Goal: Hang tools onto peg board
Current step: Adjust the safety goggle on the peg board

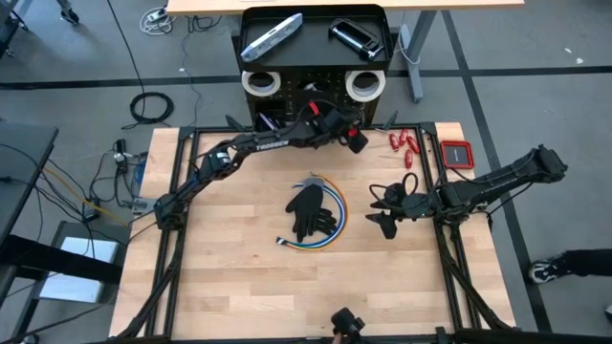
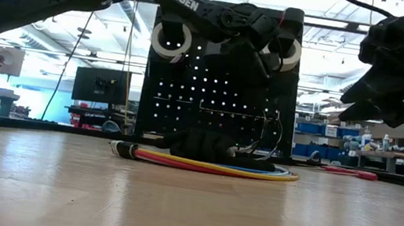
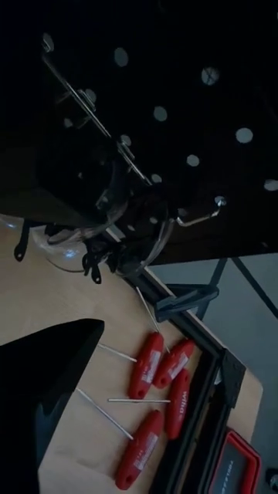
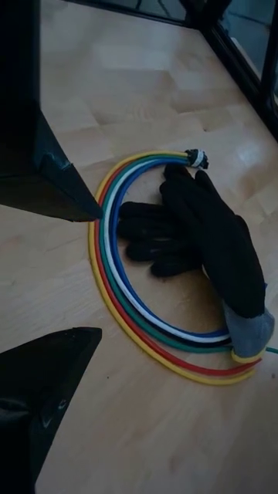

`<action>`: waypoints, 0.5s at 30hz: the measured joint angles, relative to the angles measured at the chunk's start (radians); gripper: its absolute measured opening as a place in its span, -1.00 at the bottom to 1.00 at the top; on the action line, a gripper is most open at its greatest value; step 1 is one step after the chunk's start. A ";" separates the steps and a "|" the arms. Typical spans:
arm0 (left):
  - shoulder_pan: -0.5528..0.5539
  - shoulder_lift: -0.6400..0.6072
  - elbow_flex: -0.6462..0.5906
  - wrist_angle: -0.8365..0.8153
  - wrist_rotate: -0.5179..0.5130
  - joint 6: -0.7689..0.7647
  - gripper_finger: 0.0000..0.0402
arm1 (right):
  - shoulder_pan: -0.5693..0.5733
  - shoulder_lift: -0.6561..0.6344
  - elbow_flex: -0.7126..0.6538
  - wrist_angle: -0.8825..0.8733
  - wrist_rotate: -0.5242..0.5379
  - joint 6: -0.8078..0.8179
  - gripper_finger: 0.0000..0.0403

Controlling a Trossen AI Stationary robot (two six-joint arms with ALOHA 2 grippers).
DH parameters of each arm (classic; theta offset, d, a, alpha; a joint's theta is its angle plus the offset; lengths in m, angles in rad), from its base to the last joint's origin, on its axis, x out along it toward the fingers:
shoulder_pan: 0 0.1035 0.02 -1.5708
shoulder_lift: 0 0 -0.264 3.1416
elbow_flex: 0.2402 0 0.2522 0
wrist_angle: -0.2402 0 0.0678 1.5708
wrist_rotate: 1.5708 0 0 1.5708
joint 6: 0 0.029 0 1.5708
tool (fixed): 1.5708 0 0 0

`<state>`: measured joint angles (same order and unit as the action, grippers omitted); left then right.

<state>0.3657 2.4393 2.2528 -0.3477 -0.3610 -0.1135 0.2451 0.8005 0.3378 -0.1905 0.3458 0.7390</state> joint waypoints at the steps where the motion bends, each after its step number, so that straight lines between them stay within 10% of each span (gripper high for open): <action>1: -0.003 0.000 0.000 0.000 -0.010 0.000 0.05 | 0.003 0.000 0.000 0.000 0.000 0.002 0.22; 15: -0.043 0.000 -0.059 -0.023 0.015 -0.047 0.05 | 0.009 0.000 0.000 -0.004 0.000 0.003 0.21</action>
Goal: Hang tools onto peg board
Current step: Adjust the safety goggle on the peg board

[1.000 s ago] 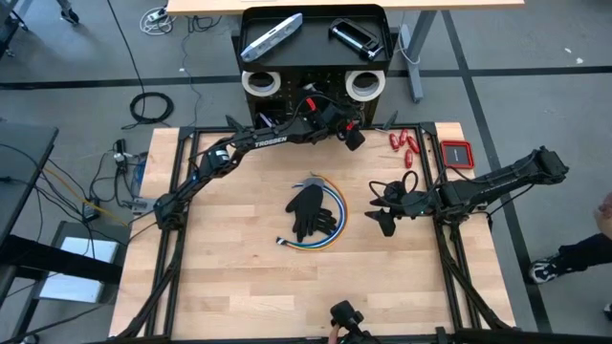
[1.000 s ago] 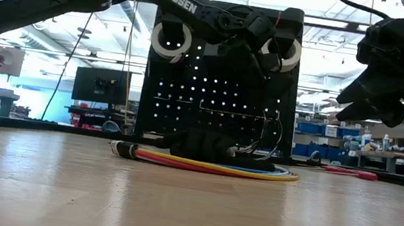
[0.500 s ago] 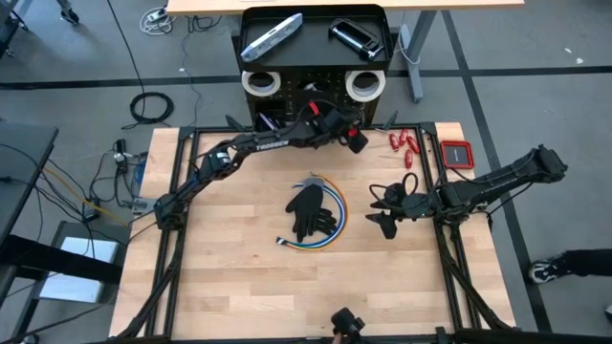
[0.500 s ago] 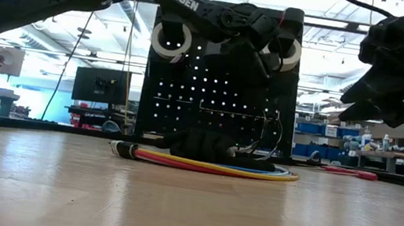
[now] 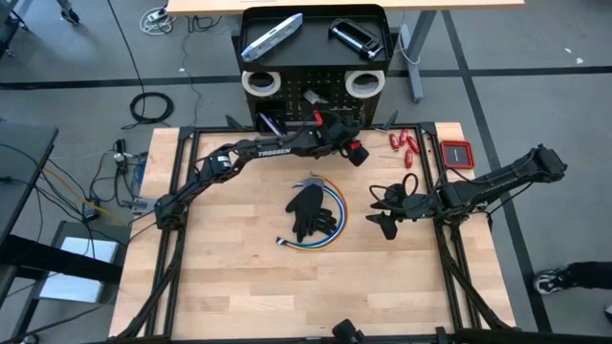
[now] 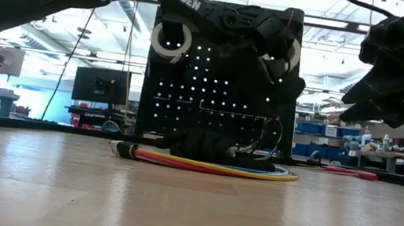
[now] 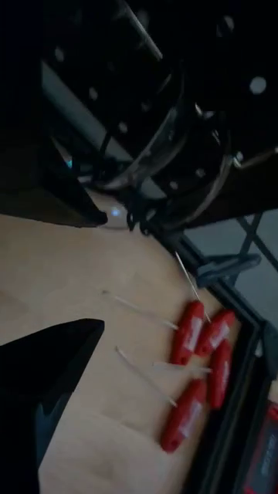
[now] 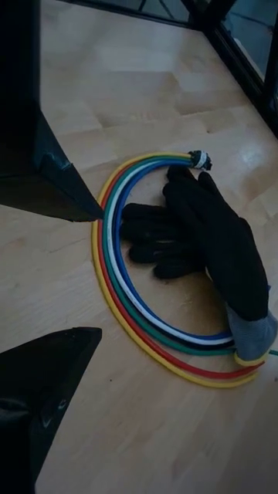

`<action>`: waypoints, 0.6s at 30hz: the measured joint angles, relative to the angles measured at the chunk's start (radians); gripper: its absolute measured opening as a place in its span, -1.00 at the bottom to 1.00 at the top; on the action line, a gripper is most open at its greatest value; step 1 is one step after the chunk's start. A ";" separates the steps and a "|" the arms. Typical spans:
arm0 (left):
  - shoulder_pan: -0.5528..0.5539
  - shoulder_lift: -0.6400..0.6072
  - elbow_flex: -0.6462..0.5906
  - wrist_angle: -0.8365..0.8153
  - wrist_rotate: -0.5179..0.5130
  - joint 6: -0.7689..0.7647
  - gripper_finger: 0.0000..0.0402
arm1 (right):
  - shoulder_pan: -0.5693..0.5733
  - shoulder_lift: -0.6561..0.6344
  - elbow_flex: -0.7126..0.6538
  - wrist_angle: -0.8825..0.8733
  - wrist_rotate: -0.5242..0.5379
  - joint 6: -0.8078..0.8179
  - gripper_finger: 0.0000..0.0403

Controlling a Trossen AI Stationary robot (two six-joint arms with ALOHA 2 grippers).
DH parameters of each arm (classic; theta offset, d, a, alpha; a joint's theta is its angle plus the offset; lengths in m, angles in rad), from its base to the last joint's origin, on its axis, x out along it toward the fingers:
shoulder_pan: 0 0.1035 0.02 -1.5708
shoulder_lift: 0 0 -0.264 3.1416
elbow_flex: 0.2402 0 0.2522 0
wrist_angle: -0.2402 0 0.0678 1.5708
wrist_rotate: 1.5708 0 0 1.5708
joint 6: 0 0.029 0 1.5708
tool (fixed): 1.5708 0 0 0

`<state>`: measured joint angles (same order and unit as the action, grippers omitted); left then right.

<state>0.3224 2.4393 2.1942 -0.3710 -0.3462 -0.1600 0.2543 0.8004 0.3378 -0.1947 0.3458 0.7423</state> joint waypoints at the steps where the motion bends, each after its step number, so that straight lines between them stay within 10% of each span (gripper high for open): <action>1: -0.003 -0.001 -0.008 0.010 0.001 -0.001 0.05 | 0.000 0.000 0.000 0.000 0.000 0.002 0.21; 18: -0.166 -0.217 -0.096 -0.169 -0.066 0.147 0.05 | -0.060 0.025 0.000 -0.005 0.252 -0.106 0.15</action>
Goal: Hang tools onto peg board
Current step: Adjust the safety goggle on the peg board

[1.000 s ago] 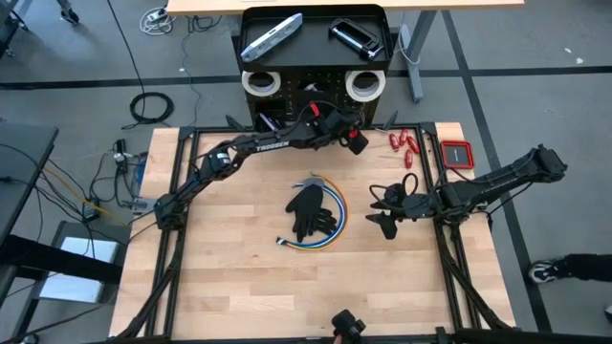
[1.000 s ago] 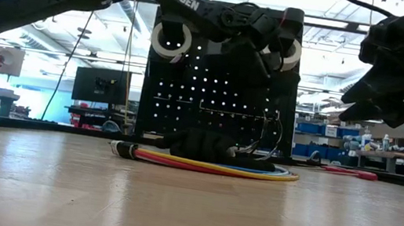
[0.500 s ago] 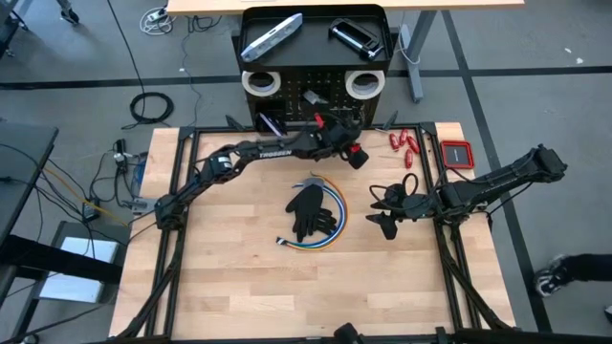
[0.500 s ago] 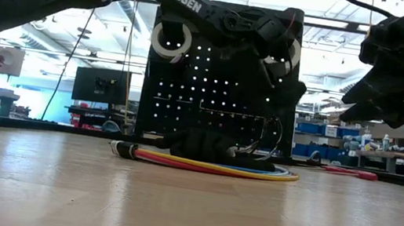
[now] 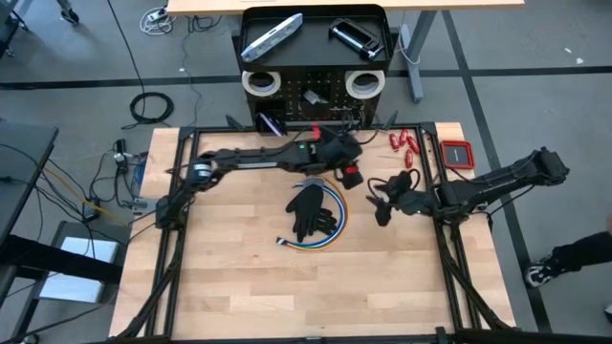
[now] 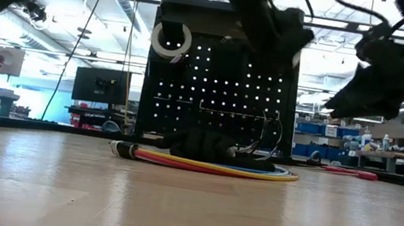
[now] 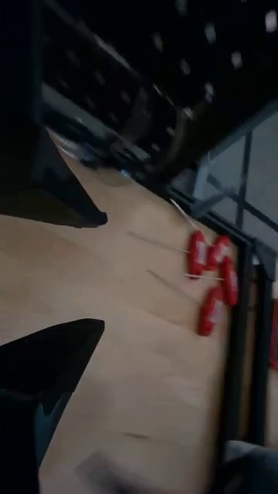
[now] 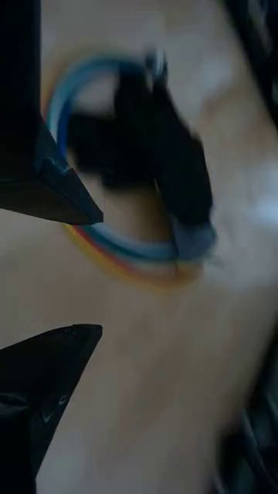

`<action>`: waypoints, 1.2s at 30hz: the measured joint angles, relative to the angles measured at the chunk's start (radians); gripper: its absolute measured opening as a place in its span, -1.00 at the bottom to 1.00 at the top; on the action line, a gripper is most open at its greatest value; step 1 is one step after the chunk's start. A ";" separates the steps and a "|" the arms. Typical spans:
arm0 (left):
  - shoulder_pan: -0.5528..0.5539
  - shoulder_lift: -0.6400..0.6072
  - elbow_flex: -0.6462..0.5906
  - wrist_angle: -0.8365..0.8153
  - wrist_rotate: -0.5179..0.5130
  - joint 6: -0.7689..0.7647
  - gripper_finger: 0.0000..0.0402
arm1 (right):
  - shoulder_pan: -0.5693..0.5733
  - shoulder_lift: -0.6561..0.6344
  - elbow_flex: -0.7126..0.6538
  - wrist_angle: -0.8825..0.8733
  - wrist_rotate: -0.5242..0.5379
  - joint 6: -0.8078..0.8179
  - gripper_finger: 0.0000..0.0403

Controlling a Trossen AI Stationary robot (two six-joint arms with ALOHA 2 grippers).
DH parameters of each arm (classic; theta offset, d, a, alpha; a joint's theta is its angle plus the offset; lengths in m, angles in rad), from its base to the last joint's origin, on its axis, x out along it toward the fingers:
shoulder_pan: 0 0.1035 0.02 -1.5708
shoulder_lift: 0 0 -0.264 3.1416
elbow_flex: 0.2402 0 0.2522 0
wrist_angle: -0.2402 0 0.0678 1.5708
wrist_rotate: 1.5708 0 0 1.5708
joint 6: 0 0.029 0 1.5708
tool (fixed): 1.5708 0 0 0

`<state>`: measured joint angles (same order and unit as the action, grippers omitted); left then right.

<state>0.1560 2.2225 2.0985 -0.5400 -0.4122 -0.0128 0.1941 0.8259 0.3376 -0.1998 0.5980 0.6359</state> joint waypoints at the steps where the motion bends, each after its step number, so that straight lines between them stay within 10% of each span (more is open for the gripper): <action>1: -0.008 -0.036 -0.037 -0.003 -0.022 0.006 0.05 | -0.025 0.016 0.000 0.011 0.026 -0.038 0.14; 6: -0.035 -0.308 -0.323 0.071 -0.091 0.007 0.05 | -0.220 0.136 -0.001 0.216 0.063 -0.304 0.14; 12: -0.060 -0.647 -0.751 0.230 -0.080 -0.023 0.05 | -0.490 0.368 0.032 0.602 -0.152 -0.558 0.14; 18: -0.093 -0.843 -1.056 0.407 -0.073 -0.038 0.05 | -0.711 0.589 0.197 0.631 -0.340 -0.641 0.14; 36: -0.100 -0.888 -1.283 0.508 -0.073 -0.017 0.05 | -0.952 0.694 0.349 0.632 -0.382 -0.682 0.14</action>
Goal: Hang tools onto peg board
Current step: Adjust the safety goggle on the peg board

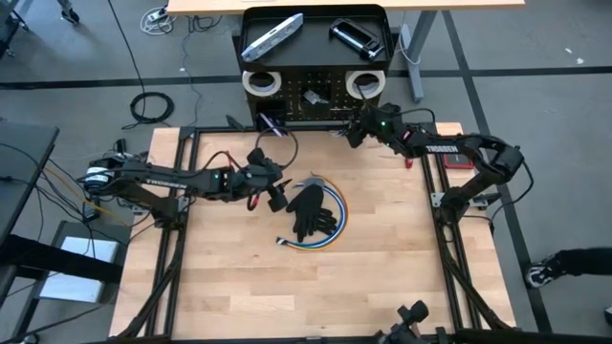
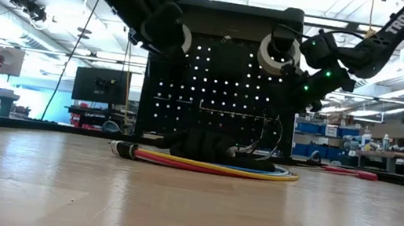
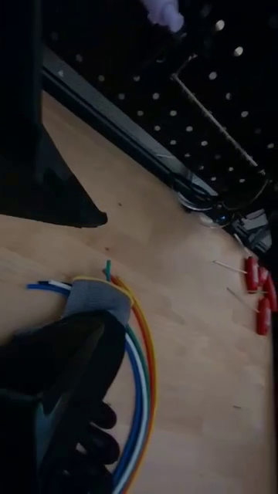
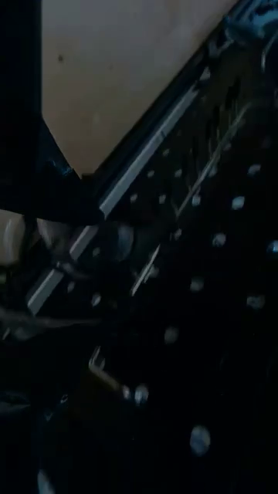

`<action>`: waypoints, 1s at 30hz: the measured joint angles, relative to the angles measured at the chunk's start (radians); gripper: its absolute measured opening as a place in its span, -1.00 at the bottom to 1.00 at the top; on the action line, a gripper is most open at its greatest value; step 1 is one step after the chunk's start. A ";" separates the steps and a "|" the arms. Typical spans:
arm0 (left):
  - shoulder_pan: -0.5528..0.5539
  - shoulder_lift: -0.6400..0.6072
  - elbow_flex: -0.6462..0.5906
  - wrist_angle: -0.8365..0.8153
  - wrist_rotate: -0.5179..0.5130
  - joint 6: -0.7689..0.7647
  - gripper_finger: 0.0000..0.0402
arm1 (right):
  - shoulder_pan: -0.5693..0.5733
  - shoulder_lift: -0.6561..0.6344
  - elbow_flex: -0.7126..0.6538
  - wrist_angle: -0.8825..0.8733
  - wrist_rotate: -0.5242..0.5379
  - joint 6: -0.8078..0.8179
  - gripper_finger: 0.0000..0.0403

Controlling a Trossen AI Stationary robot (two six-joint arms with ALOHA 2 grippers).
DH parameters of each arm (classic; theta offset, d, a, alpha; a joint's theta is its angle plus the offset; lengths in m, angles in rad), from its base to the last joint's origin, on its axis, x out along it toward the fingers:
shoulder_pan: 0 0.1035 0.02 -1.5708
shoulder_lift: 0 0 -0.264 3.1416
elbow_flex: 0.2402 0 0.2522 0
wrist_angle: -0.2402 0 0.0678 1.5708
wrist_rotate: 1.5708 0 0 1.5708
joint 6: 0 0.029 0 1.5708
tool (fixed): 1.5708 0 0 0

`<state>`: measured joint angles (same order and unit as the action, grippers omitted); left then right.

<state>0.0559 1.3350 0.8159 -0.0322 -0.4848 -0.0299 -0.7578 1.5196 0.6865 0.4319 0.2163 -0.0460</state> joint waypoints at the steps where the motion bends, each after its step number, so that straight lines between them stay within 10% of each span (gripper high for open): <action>1: 0.000 0.000 -0.003 0.001 0.000 0.000 0.05 | -0.005 0.000 0.000 -0.005 -0.001 0.000 0.14; 30: -0.005 0.028 -0.002 0.117 0.034 0.032 0.05 | -0.027 0.062 -0.001 0.080 -0.012 0.018 0.14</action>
<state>0.0505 1.3628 0.8143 0.0845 -0.4511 0.0017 -0.7849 1.5818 0.6858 0.5119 0.2042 -0.0280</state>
